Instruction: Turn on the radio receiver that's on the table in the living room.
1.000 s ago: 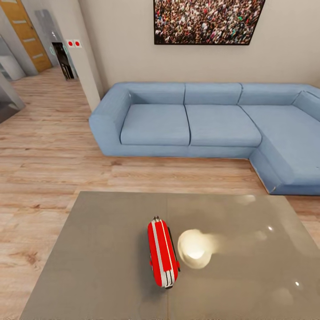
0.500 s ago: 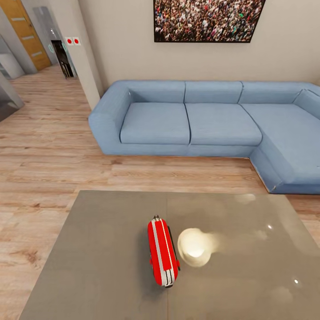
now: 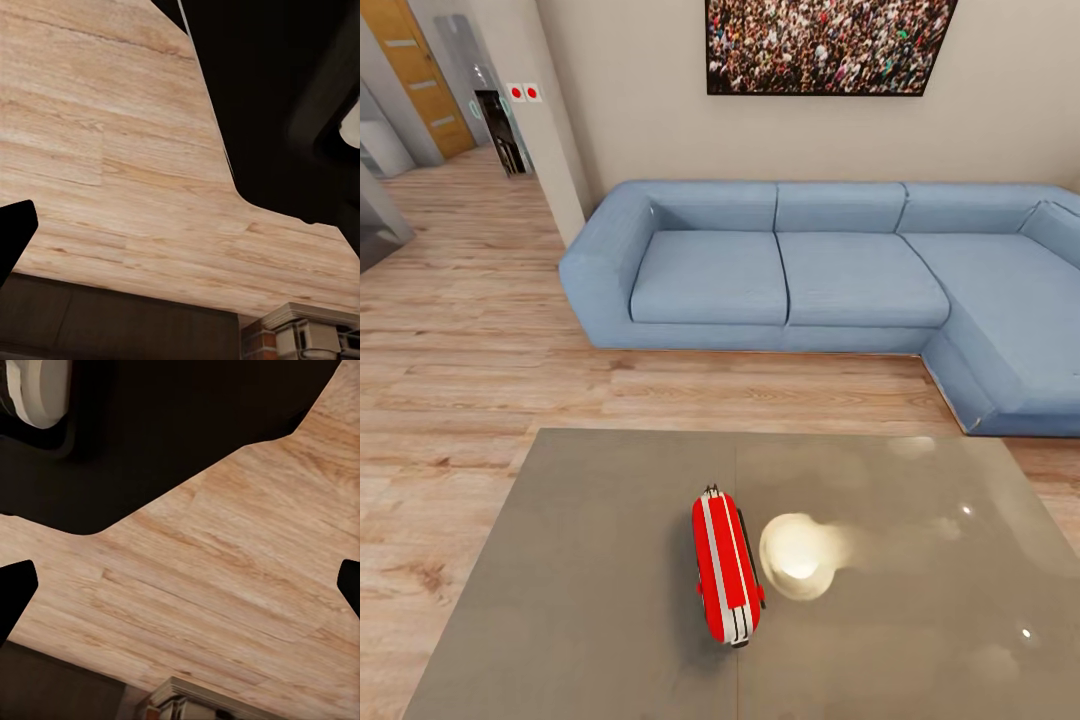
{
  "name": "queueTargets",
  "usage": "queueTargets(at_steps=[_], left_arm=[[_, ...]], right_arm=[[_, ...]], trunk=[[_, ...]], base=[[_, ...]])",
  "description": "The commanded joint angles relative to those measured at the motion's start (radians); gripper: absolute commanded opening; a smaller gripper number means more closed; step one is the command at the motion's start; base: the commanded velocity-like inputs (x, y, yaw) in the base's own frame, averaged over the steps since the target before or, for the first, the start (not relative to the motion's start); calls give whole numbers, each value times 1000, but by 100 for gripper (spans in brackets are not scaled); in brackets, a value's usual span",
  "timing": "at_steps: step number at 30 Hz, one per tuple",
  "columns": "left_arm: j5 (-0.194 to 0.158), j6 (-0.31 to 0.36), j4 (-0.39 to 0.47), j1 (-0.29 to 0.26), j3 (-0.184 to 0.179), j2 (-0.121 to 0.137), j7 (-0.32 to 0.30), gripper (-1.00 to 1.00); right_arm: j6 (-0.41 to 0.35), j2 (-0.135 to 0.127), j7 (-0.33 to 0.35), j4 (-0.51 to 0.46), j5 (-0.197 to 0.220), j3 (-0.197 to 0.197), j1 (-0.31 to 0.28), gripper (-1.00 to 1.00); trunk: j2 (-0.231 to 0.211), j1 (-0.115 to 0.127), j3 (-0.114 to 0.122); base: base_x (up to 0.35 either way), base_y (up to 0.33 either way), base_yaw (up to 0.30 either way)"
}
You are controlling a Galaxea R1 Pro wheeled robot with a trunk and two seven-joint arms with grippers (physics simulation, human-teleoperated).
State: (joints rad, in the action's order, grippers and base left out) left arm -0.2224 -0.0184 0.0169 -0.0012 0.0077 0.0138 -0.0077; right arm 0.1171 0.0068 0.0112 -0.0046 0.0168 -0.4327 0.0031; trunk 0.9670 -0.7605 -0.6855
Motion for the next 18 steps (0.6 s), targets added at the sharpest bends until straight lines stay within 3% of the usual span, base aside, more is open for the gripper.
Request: queueTargets(at_steps=[1, 12, 15, 18], left_arm=[[0, 0, 0, 0, 0, 0, 0, 100], [2, -1, 4, 0, -2, -1, -1, 100], [6, 0, 100, 0, -6, 4, -5, 100], [9, 22, 256, 0, -7, 26, -9, 100]], right_arm=[[0, 0, 0, 0, 0, 0, 0, 100], [1, 0, -4, 0, -15, -12, 0, 100], [-15, -4, 1, -45, -16, -13, -8, 100], [-105, -8, 2, -230, -10, -12, -14, 100]], trunk=[[0, 0, 0], [0, 0, 0], [0, 0, 0], [0, 0, 0]], base=[[0, 0, 0], [0, 0, 0], [0, 0, 0], [0, 0, 0]])
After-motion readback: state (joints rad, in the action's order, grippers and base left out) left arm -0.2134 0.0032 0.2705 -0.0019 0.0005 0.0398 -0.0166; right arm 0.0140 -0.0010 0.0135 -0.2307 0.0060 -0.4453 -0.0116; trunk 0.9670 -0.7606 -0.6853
